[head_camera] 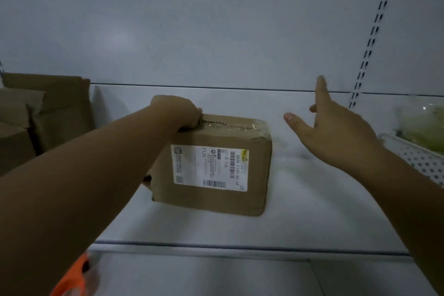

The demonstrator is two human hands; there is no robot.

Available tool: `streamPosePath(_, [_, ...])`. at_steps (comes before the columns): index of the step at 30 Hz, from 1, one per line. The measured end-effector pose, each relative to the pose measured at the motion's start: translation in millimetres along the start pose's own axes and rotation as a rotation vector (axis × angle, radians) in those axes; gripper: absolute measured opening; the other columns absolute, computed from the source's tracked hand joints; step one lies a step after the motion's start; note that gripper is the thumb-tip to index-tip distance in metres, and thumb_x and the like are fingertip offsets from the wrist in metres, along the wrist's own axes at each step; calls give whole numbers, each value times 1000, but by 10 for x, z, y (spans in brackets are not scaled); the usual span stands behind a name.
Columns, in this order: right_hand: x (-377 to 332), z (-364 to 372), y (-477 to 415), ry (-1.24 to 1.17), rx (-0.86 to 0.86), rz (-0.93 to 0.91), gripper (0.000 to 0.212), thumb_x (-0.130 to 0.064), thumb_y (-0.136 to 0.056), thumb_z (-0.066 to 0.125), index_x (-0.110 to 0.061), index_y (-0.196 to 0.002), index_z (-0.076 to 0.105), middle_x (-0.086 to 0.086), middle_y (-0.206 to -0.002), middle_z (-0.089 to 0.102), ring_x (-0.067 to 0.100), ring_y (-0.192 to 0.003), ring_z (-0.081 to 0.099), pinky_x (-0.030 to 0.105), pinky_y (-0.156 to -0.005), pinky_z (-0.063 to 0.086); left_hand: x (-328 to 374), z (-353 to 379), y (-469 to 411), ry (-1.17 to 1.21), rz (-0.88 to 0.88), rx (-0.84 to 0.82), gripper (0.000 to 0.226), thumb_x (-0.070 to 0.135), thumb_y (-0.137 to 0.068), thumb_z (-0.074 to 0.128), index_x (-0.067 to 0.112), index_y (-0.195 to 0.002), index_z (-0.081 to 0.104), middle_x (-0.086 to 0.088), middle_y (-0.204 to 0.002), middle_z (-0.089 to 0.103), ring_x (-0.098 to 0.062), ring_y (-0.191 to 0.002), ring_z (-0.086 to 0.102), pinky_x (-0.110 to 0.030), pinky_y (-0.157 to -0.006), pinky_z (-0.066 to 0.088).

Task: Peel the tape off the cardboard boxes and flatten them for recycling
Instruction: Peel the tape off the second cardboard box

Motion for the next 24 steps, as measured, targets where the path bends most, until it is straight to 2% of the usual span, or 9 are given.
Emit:
streamPosePath(1, [50, 31, 66, -85, -5, 8, 74, -66, -83, 38, -24, -143, 23, -1, -122, 60, 21, -92, 61, 34, -75, 45, 22, 9, -3, -36, 18, 25, 40, 40, -96, 26, 19, -113, 55, -7, -111, 60, -25, -94, 53, -38, -75, 36])
streamPosePath(3, [61, 127, 241, -285, -56, -9, 45, -62, -79, 44, -26, -101, 59, -7, -90, 67, 12, -74, 61, 29, -65, 46, 83, 10, -3, 2, 17, 71, 30, 33, -95, 31, 17, -99, 56, -4, -86, 55, -22, -83, 50, -37, -69, 36])
streamPosePath(5, [-47, 265, 387, -412, -162, -13, 42, -66, -72, 45, -26, -70, 58, -6, -65, 62, 12, -63, 61, 30, -58, 47, 119, 25, -42, 138, 26, 106, 26, 25, -92, 39, 7, -93, 57, -5, -82, 52, -23, -82, 51, -36, -69, 37])
streamPosePath(8, [-191, 445, 483, -417, -250, -25, 45, -68, -73, 42, -25, -62, 49, -6, -55, 55, 7, -54, 53, 27, -51, 40, 161, 39, -117, 377, 111, 45, 27, 17, -94, 41, 1, -99, 62, -14, -105, 62, -28, -93, 55, -35, -78, 42])
streamPosePath(11, [-228, 490, 470, -432, -205, -61, 41, -57, -81, 47, -25, -56, 39, -8, -49, 44, 5, -48, 43, 23, -48, 31, 133, 85, -121, 490, 114, -27, 42, 35, -97, 34, 5, -100, 62, -14, -114, 60, -29, -101, 53, -38, -91, 40])
streamPosePath(16, [-215, 432, 434, -381, -212, -116, 44, -51, -86, 49, -23, -54, 40, -6, -46, 41, 5, -43, 39, 19, -46, 26, 191, 99, -115, 335, 99, -24, 50, 43, -98, 22, 9, -115, 56, -13, -123, 57, -29, -111, 51, -41, -95, 35])
streamPosePath(19, [-229, 373, 398, -360, -277, -96, 48, -49, -88, 49, -16, -54, 51, 1, -48, 54, 9, -46, 49, 27, -49, 40, 228, 82, -96, 251, 104, -18, 46, 39, -99, 24, 10, -123, 50, -12, -125, 55, -30, -115, 49, -43, -95, 36])
streamPosePath(21, [-249, 293, 369, -465, -346, -29, 48, -43, -91, 49, -13, -55, 59, 4, -50, 63, 12, -48, 59, 27, -55, 49, 255, 75, -81, 199, 113, -12, 41, 36, -99, 26, 13, -125, 47, -11, -125, 54, -29, -115, 49, -45, -96, 37])
streamPosePath(24, [-286, 127, 247, -748, -345, 72, 44, -30, -92, 51, -12, -53, 61, 1, -46, 63, 13, -44, 61, 16, -45, 43, 275, 59, -69, 117, 144, -7, 36, 34, -98, 30, 17, -127, 45, -9, -125, 52, -29, -116, 48, -45, -93, 38])
Point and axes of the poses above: each hand's wrist, its own y-axis away from the middle knuckle, its own z-axis out of the palm, x = y × z, the point moved 2 cm from there along -y, towards the middle knuckle
